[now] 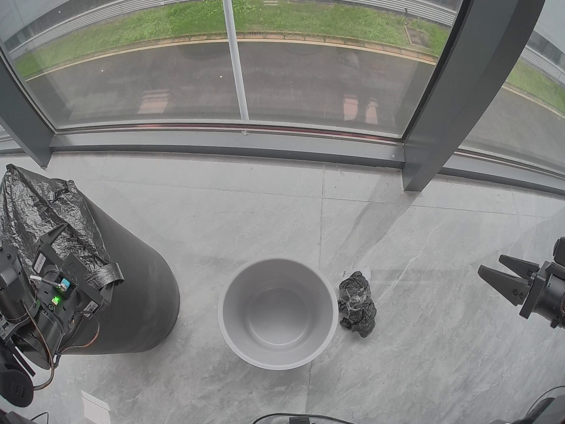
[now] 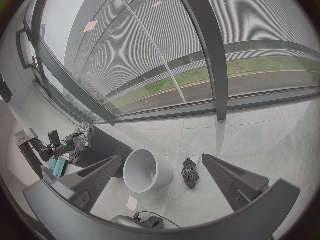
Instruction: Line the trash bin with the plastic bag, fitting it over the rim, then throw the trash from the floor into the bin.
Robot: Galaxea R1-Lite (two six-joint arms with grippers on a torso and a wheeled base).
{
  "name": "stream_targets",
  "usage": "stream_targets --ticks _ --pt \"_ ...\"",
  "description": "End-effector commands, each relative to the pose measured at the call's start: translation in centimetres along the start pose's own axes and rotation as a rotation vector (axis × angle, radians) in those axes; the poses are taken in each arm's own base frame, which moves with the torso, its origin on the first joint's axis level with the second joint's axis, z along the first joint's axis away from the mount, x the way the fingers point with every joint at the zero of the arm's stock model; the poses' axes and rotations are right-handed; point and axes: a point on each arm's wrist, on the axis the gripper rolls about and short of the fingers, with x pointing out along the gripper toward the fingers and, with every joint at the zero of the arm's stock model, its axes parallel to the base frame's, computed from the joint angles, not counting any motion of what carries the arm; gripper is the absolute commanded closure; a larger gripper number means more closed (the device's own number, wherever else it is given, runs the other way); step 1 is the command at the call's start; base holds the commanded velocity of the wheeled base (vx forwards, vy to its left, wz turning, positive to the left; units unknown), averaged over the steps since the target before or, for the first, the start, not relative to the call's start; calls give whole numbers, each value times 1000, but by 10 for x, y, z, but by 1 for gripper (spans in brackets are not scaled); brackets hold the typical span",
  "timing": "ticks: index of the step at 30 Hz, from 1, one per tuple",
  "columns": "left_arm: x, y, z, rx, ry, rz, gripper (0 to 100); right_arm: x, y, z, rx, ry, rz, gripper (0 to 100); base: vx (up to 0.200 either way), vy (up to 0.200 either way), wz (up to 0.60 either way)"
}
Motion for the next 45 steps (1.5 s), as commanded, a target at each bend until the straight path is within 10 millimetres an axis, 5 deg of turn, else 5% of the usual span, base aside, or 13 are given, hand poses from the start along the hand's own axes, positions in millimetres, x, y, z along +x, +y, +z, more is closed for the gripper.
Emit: stream_targets --ticks 1,9,10,25,31,36,40,42,45 --pt "6 -2 1 -1 3 -1 0 0 0 0 0 -1 1 0 0 0 0" --pt "15 -2 4 -32 -39 55 0 2 -1 -1 4 10 -2 0 0 0 0" --pt "16 -2 4 -33 -41 57 100 2 -1 -2 5 11 -2 0 0 0 0" --pt "18 6 12 -161 -79 94 100 2 -1 -3 3 16 -3 0 0 0 0" --pt "32 22 33 -428 -171 143 100 3 -3 -7 6 35 -6 0 0 0 0" --pt "50 49 64 -942 -327 164 100 2 -3 -10 6 45 -9 0 0 0 0" --pt "40 66 73 -1231 -385 137 100 0 -3 -11 4 42 -8 0 0 0 0" --pt "40 66 73 -1231 -385 137 100 0 -3 -11 4 42 -8 0 0 0 0" --pt "26 79 97 -1464 -325 -24 100 -7 1 -9 -9 6 0 0 0 0 0"
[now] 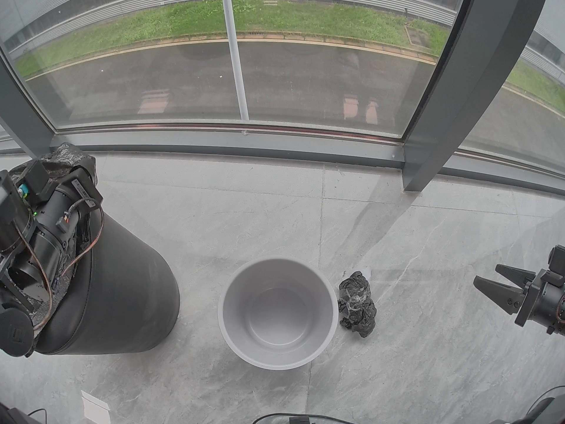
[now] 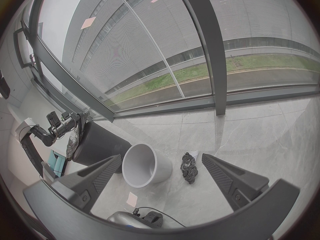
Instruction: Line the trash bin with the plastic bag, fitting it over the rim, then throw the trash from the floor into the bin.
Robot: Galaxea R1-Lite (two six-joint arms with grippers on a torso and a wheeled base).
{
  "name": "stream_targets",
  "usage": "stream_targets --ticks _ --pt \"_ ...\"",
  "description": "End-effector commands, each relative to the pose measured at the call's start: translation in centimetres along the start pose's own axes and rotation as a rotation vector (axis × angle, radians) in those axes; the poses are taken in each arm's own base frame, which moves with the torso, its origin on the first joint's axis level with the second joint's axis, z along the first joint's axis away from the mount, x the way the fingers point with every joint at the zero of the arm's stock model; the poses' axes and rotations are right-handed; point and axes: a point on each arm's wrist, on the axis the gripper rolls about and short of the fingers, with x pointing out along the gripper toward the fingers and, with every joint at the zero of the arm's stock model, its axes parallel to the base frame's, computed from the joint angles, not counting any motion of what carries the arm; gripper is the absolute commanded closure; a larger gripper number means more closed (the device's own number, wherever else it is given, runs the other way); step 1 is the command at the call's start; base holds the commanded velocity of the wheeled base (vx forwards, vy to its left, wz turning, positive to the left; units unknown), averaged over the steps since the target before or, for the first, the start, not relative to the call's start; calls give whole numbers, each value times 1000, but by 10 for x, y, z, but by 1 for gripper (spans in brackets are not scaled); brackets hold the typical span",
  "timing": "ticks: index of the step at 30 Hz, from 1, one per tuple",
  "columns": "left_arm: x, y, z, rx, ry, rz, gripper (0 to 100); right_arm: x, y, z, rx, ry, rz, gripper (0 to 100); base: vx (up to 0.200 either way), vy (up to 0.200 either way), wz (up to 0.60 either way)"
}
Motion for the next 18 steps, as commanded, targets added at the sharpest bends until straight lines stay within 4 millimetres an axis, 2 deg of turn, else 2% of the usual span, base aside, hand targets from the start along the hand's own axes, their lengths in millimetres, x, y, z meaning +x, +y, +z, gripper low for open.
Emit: stream_targets --ticks 1,2,3,4,7,12,15,18 --pt "-2 -22 47 -316 37 -65 100 -8 3 0 -14 -33 7 0 0 0 0" --pt "-6 -34 67 -475 159 -149 100 -13 7 3 -26 -64 19 0 0 0 0" --pt "-7 -36 71 -503 184 -168 100 -14 7 4 -30 -68 24 0 0 0 0" --pt "-13 -40 88 -604 278 -261 100 -14 10 5 -41 -71 46 0 0 0 0" --pt "-29 -43 110 -762 476 -452 100 -10 18 10 -56 -69 103 0 0 0 0" --pt "-46 -41 119 -864 703 -708 100 17 35 33 -69 -68 147 0 0 0 0" --pt "-47 -43 122 -867 726 -752 100 45 55 42 -80 -60 127 0 0 0 0" --pt "-42 -47 127 -875 705 -774 100 75 82 39 -100 -19 130 0 0 0 0"
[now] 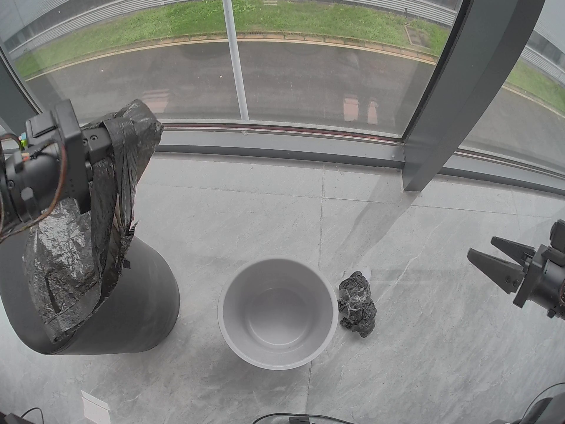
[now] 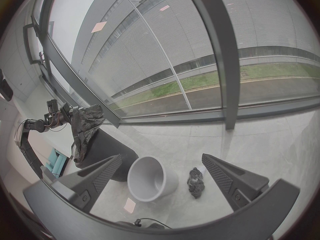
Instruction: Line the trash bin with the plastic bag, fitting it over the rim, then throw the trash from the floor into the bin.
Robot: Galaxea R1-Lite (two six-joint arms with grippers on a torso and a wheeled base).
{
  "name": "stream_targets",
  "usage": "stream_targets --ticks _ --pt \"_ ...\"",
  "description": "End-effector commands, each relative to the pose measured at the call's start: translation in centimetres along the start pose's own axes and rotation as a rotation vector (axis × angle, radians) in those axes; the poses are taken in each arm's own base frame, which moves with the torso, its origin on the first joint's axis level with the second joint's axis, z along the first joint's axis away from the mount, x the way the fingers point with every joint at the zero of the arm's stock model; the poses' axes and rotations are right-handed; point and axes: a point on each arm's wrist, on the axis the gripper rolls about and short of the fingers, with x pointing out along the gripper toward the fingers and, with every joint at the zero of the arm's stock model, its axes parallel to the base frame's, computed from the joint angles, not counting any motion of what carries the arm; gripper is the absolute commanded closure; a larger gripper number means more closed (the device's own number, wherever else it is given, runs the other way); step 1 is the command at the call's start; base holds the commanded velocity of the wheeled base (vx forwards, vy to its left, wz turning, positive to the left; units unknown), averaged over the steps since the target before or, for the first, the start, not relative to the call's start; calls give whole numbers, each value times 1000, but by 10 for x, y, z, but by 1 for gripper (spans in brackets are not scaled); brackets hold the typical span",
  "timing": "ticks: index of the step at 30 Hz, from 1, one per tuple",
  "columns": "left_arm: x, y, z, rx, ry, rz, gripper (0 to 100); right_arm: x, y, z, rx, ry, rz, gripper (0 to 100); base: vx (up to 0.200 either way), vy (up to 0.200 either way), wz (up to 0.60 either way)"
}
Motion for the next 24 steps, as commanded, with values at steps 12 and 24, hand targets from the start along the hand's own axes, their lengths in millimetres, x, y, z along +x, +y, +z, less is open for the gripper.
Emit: stream_targets --ticks 12,24 --pt "-22 -65 10 -186 121 -291 100 131 90 -15 -55 32 201 0 0 0 0" --pt "-17 -65 -20 63 235 -337 100 125 98 -18 -62 38 234 0 0 0 0"
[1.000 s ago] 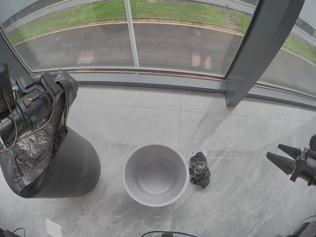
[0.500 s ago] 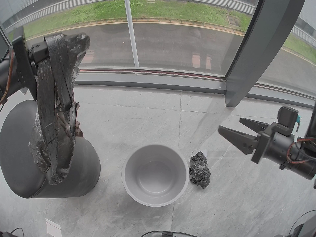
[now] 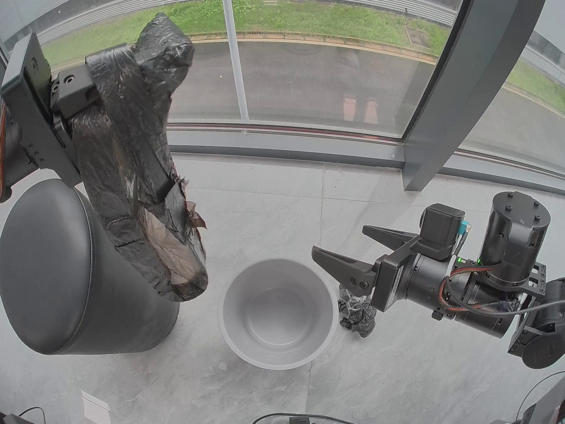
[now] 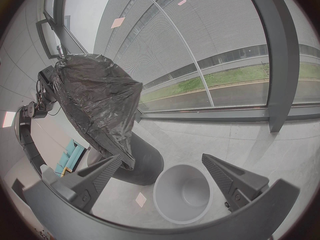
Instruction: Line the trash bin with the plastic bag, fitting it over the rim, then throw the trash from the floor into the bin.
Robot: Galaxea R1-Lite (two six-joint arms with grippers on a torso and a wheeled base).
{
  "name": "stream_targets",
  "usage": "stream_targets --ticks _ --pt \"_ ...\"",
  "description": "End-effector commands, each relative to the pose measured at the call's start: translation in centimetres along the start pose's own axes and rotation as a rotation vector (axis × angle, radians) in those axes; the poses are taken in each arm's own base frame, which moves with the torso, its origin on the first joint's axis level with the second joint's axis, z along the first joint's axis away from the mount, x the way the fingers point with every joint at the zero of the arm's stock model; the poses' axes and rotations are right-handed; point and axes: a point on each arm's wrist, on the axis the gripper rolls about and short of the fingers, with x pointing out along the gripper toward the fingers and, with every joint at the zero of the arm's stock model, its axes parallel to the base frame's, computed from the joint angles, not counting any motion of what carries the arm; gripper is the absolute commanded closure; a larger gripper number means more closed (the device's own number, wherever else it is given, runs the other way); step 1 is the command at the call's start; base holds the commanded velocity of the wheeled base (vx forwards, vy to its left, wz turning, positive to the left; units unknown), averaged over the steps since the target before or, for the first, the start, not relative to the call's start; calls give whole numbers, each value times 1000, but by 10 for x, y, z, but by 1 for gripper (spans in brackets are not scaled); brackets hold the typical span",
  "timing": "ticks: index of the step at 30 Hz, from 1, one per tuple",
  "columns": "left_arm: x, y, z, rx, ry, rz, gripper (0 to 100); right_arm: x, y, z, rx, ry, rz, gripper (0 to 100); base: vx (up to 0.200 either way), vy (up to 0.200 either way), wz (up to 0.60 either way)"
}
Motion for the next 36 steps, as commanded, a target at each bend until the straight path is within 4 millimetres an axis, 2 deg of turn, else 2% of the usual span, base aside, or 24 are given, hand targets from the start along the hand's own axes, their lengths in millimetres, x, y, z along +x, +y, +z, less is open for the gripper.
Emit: stream_targets --ticks 1,6,12,18,26,36 --pt "-1 -1 -10 48 51 2 100 -2 6 -5 -6 19 21 0 0 0 0" --pt "-1 -6 -24 84 112 -29 100 1 20 -19 -16 57 28 0 0 0 0" --pt "1 -17 -25 105 113 -94 100 8 42 -43 -50 133 55 0 0 0 0" --pt "1 -23 -27 108 103 -139 100 23 55 -71 -75 211 54 0 0 0 0" --pt "-4 -23 -30 72 90 -163 100 27 73 -81 -86 183 78 0 0 0 0" --pt "-3 -21 -31 38 75 -185 100 58 104 -100 -106 162 45 0 0 0 0"
